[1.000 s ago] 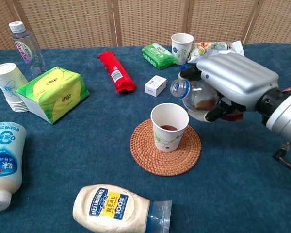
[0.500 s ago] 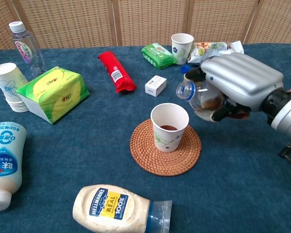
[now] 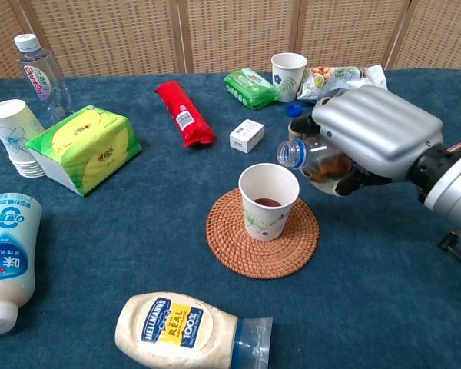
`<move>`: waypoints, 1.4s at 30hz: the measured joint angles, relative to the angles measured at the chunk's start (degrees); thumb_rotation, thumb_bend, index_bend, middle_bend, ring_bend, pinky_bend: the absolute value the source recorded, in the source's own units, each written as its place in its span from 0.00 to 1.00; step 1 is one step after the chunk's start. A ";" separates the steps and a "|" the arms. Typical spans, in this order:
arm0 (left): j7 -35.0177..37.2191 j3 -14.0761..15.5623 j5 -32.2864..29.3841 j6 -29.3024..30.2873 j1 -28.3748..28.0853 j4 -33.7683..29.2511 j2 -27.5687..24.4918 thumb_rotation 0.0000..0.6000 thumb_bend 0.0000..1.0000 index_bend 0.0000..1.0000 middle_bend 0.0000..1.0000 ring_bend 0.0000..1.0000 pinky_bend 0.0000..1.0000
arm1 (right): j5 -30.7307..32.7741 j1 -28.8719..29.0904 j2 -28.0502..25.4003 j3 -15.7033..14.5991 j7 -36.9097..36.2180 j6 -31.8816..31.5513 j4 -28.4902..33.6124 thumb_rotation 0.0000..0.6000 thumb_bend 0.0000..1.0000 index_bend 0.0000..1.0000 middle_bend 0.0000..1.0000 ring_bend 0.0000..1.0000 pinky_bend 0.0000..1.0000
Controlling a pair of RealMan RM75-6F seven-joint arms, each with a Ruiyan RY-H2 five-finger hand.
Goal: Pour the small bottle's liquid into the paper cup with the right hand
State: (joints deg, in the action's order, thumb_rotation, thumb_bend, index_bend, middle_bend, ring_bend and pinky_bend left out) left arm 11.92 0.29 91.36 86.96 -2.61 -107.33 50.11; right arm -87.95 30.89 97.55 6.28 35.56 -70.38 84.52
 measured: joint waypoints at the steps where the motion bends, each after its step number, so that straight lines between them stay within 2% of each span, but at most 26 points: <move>1: 0.07 -0.01 -0.02 0.04 0.02 0.02 0.00 1.00 0.27 0.00 0.00 0.00 0.00 | 0.04 0.00 0.13 -0.01 0.59 -0.05 -0.05 1.00 0.83 0.44 0.62 0.32 0.80; 20: 0.51 0.33 0.55 -0.26 -0.23 0.10 -0.17 1.00 0.27 0.00 0.00 0.00 0.00 | 0.10 0.29 2.21 -0.22 13.24 -0.94 -0.51 1.00 0.83 0.44 0.62 0.32 0.80; 42: 1.90 0.70 1.15 -0.30 -0.43 0.38 -0.60 1.00 0.27 0.00 0.00 0.00 0.00 | -1.43 0.54 3.45 -0.49 22.27 -2.22 -2.19 1.00 0.82 0.44 0.63 0.33 0.80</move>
State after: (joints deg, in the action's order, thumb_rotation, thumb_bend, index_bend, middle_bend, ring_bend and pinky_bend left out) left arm 13.82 0.99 92.51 86.65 -3.04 -106.95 49.52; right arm -89.38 31.44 101.00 5.79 57.83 -72.60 82.34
